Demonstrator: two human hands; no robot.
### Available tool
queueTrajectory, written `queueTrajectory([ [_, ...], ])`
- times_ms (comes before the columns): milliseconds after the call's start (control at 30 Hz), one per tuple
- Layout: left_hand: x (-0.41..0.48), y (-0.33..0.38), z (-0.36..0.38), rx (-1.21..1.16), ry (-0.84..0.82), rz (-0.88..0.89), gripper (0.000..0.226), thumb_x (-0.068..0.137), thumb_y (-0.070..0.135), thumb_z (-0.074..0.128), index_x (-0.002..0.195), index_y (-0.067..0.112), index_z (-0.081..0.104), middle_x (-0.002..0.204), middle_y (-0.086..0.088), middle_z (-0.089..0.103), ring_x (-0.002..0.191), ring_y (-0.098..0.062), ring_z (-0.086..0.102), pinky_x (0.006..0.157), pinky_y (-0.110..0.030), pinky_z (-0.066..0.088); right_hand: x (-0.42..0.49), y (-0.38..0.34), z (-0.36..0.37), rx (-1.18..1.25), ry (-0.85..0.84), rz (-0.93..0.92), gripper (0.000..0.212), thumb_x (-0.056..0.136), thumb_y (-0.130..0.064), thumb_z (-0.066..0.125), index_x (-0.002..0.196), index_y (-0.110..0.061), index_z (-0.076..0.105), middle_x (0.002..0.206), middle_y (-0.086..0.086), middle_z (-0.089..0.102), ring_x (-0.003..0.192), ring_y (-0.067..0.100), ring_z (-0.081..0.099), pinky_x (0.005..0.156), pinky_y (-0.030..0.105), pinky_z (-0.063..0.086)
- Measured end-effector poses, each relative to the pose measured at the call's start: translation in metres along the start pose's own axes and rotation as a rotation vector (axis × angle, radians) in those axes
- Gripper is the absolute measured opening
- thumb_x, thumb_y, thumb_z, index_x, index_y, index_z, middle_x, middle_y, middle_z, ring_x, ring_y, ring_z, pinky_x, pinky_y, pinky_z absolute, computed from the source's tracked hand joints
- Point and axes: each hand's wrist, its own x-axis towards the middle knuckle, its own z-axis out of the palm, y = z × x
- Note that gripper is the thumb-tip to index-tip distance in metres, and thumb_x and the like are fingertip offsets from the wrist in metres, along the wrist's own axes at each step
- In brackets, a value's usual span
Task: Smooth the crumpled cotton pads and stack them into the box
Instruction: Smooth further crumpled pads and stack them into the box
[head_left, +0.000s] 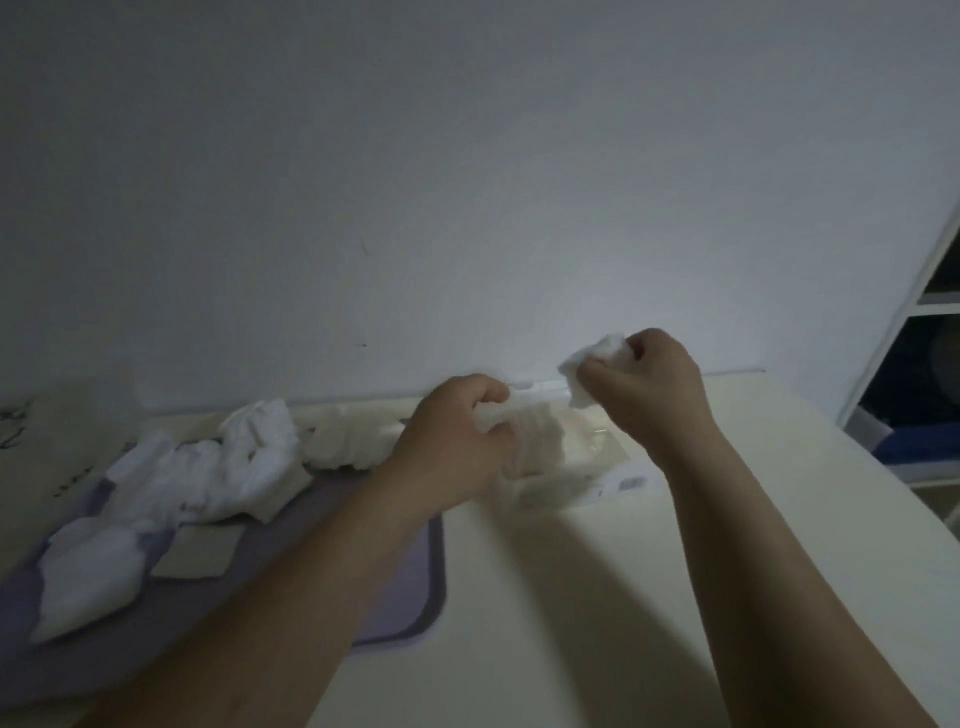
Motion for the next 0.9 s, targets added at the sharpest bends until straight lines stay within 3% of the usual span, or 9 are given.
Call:
queueTrajectory([
  [133,0.007,-0.008,0.013,0.209,-0.044,0.122,0.042,0.084,0.032,0.072,0.125,0.032,0.066,0.131,0.015,0.061,0.122,-0.006,0.057,0.103,-0.024,0.045,0.005,0.02,0.012,-0.249,-0.038,0.008,0.029,0.086,-0.031,0.06,0.065,-0.013,0.052,0.065,0.004,0.056,0.061,0.027,0.057,0.051,0.028,0.032],
  [267,0.007,-0.017,0.023,0.235,-0.054,0.121,0.04,0.083,0.032,0.079,0.122,0.028,0.071,0.129,0.012,0.064,0.12,-0.007,0.058,0.1,-0.02,0.043,0.005,0.028,0.031,-0.472,-0.075,-0.007,0.021,0.089,-0.031,0.059,0.08,-0.013,0.057,0.084,0.007,0.062,0.073,0.03,0.058,0.061,0.03,0.04],
  [400,0.005,-0.021,0.023,0.216,-0.026,0.153,0.037,0.082,0.031,0.082,0.117,0.023,0.075,0.125,0.01,0.067,0.117,-0.006,0.059,0.095,-0.015,0.04,-0.001,0.024,0.04,-0.461,-0.144,0.015,0.017,0.081,-0.021,0.068,0.088,-0.017,0.053,0.088,0.004,0.061,0.077,0.03,0.055,0.065,0.03,0.042],
  [500,0.005,-0.021,0.023,0.215,-0.02,0.21,0.03,0.084,0.026,0.081,0.113,0.019,0.078,0.121,0.006,0.07,0.114,-0.008,0.06,0.092,-0.012,0.039,0.001,0.024,0.036,-0.412,-0.12,0.018,0.024,0.083,-0.031,0.068,0.095,-0.015,0.055,0.089,0.002,0.06,0.081,0.029,0.059,0.067,0.031,0.043],
  [567,0.005,-0.021,0.026,0.194,0.001,0.245,0.023,0.083,0.024,0.08,0.105,0.017,0.08,0.112,0.004,0.073,0.108,-0.012,0.064,0.094,-0.021,0.045,-0.001,0.025,0.035,-0.396,-0.115,-0.024,0.023,0.089,-0.035,0.062,0.087,-0.012,0.06,0.084,0.004,0.063,0.078,0.03,0.061,0.065,0.031,0.044],
  [667,0.004,-0.024,0.029,0.193,0.015,0.247,0.018,0.082,0.029,0.076,0.092,0.014,0.078,0.098,0.0,0.073,0.098,-0.017,0.065,0.087,-0.036,0.049,-0.007,0.026,0.036,-0.354,-0.132,-0.081,0.029,0.094,-0.022,0.053,0.068,-0.01,0.057,0.066,0.006,0.058,0.063,0.029,0.057,0.055,0.029,0.04],
  [833,0.005,-0.027,0.032,0.25,0.035,0.334,0.022,0.085,0.016,0.067,0.067,0.009,0.058,0.068,-0.004,0.055,0.071,-0.022,0.056,0.065,-0.038,0.043,-0.009,0.034,0.039,-0.34,-0.193,-0.105,0.036,0.093,-0.021,0.061,0.059,-0.01,0.055,0.054,0.003,0.052,0.06,0.028,0.054,0.05,0.029,0.032],
  [900,0.004,-0.028,0.032,0.278,0.045,0.372,0.02,0.088,0.014,0.064,0.068,0.009,0.059,0.067,-0.002,0.055,0.07,-0.021,0.055,0.065,-0.035,0.041,-0.01,0.035,0.042,-0.349,-0.195,-0.093,0.037,0.095,-0.025,0.061,0.06,-0.012,0.057,0.055,0.002,0.054,0.061,0.027,0.056,0.051,0.028,0.034],
])
